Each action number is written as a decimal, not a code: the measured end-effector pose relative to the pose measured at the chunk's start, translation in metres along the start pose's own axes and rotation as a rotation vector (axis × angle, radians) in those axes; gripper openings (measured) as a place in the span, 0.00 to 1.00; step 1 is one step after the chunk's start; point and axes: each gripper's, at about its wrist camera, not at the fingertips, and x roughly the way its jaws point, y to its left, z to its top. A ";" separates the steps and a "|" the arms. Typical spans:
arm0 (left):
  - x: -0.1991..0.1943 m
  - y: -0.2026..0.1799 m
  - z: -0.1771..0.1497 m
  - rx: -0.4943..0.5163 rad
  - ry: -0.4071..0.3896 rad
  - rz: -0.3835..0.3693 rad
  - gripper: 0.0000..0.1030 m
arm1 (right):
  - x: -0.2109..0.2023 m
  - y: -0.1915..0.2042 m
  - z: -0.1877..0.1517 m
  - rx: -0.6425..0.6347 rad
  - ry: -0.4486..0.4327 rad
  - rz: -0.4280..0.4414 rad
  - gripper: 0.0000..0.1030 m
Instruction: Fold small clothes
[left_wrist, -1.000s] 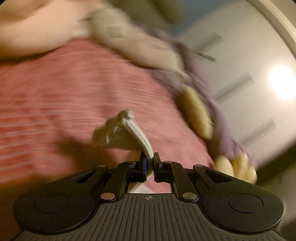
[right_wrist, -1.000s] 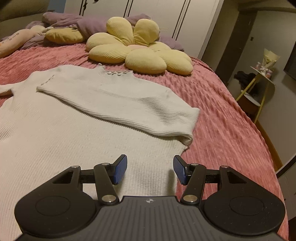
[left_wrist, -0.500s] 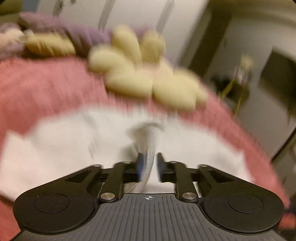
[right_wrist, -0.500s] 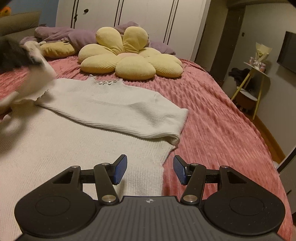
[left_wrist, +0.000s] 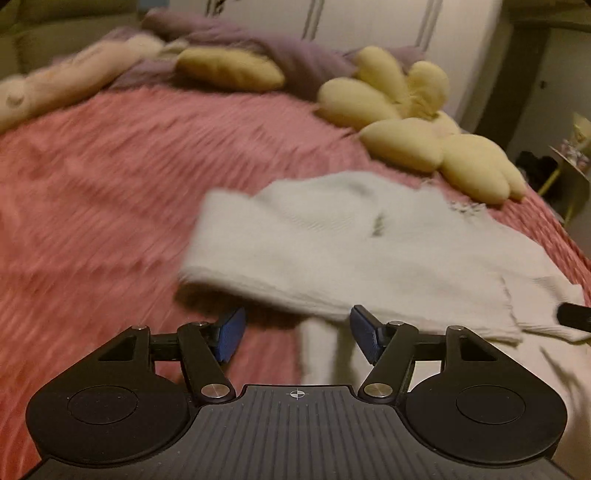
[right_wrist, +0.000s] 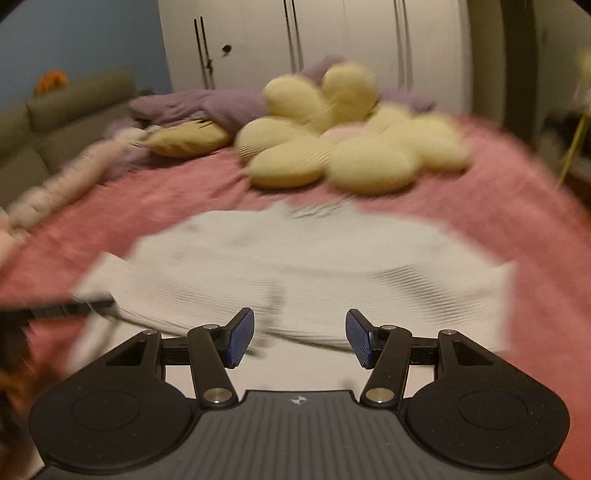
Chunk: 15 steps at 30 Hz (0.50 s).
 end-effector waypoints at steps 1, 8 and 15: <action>0.001 0.004 -0.001 -0.014 0.012 -0.006 0.67 | 0.013 0.000 0.002 0.049 0.032 0.040 0.53; 0.002 0.011 -0.003 -0.015 -0.002 -0.007 0.70 | 0.078 -0.005 0.004 0.246 0.170 0.116 0.40; 0.000 0.011 0.002 0.002 -0.015 0.031 0.67 | 0.085 0.015 0.008 0.151 0.143 0.078 0.06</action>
